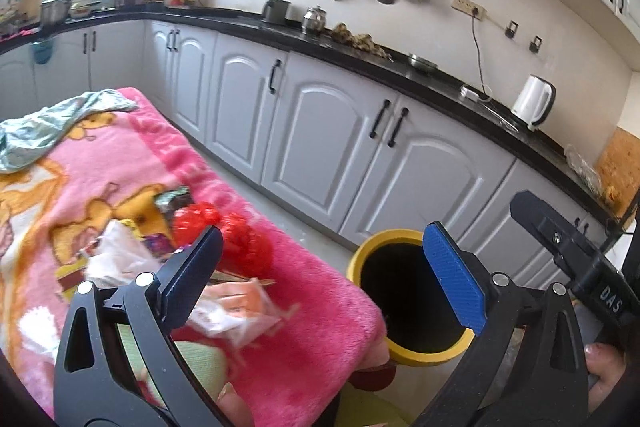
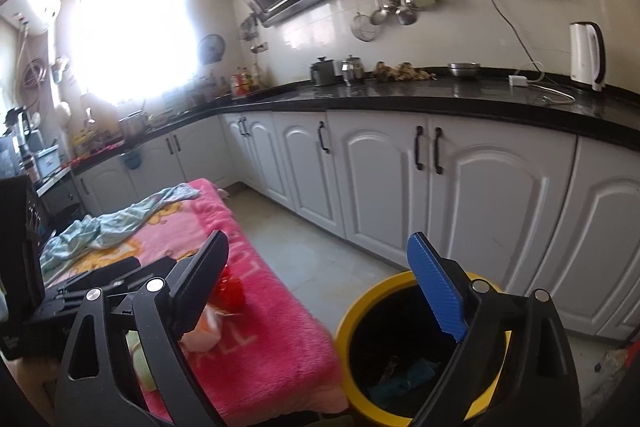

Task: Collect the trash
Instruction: 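Move both tools back over the trash items on the blanket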

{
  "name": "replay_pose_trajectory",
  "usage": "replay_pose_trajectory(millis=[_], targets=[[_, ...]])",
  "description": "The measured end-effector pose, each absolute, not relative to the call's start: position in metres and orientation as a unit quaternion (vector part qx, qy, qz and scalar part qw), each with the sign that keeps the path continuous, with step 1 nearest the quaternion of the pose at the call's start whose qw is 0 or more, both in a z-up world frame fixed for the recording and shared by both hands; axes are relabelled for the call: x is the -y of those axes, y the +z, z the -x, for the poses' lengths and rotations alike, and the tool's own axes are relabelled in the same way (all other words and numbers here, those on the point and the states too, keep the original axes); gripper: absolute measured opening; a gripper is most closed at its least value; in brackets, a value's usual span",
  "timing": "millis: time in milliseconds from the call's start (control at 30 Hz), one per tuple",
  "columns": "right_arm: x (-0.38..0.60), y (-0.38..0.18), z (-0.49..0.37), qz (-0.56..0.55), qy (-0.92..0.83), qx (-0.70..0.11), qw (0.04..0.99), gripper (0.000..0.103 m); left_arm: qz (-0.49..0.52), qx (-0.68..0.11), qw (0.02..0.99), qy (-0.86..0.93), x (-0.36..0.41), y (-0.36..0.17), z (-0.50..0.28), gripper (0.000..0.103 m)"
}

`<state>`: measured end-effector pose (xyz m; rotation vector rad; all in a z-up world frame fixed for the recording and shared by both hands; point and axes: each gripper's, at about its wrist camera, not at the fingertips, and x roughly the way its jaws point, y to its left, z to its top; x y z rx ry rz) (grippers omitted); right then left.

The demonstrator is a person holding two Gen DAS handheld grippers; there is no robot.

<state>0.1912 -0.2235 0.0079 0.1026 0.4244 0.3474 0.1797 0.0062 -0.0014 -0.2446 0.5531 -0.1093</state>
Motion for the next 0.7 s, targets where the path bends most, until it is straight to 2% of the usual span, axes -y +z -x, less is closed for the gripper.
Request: replay_pose_trajectory(millis=[700], targets=[[0.152,0.006,-0.155,-0.006,0.258,-0.226,0.939,0.091,0.167,-0.238,0.956,0.035,-0.097,0.012,-0.129,0.092]])
